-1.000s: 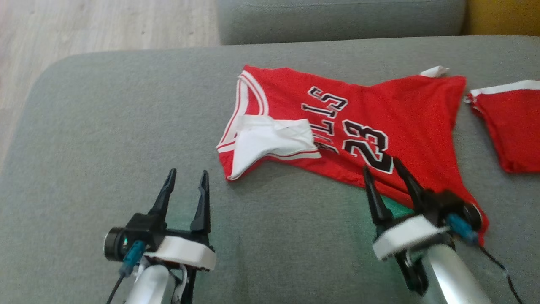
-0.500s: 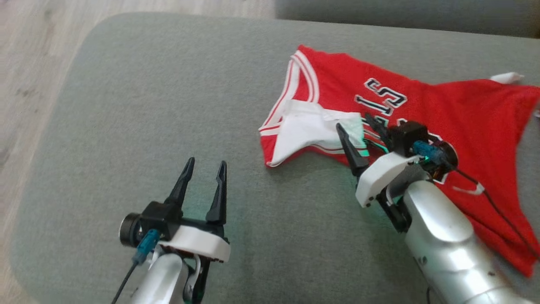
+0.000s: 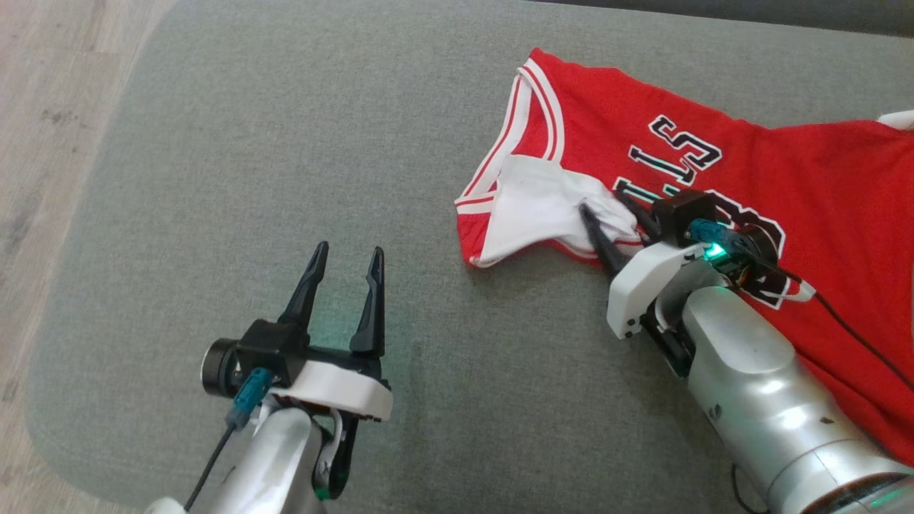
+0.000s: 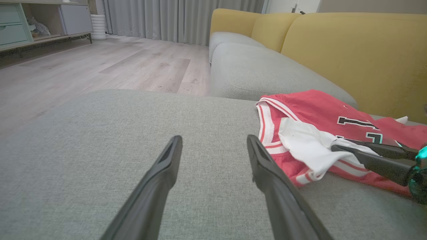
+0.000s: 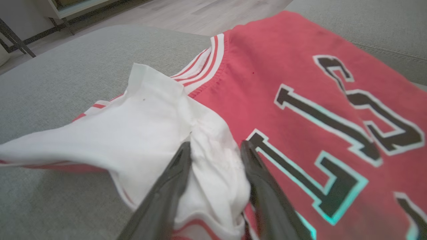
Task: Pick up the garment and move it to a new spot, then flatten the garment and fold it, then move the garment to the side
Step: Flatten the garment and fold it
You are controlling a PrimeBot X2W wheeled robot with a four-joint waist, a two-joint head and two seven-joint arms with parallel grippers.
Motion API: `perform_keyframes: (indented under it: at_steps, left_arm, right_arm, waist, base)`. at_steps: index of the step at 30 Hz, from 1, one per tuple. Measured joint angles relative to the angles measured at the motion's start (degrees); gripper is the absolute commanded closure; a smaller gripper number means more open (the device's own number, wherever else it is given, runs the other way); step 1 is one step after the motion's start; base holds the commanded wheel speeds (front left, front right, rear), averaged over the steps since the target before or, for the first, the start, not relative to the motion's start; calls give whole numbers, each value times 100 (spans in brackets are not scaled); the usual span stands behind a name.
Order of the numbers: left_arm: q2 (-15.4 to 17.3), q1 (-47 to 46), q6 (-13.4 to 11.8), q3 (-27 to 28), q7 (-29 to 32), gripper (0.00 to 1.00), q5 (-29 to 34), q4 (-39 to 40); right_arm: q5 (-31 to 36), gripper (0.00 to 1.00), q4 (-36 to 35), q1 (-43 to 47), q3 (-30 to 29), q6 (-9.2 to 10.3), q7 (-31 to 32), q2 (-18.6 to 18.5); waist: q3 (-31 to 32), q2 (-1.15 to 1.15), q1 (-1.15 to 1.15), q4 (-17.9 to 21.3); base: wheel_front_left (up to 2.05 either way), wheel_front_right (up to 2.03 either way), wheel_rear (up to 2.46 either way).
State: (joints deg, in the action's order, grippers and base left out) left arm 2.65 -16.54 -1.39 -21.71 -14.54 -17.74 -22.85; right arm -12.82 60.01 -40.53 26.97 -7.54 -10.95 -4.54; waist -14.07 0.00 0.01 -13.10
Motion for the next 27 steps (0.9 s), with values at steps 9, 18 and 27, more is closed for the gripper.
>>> perform_keyframes:
  at_steps: [9,18,27]
  left_arm:
    - [0,10,-13,142,0,0,15,-48]
    - [0,125,25,350,0,0,74,-73]
    - [0,388,46,489,0,0,127,-113]
  right_arm:
    - [-600,100,-65,-8,448,0,-278,24]
    - [-1136,100,-1105,643,1517,0,-326,30]
    - [-1204,100,-1497,1146,2505,0,-326,37]
  waist:
    - [160,0,0,157]
    - [579,0,-1,452]
    - [934,0,-2,668]
  base:
    - [0,0,0]
    - [0,0,0]
    - [0,0,0]
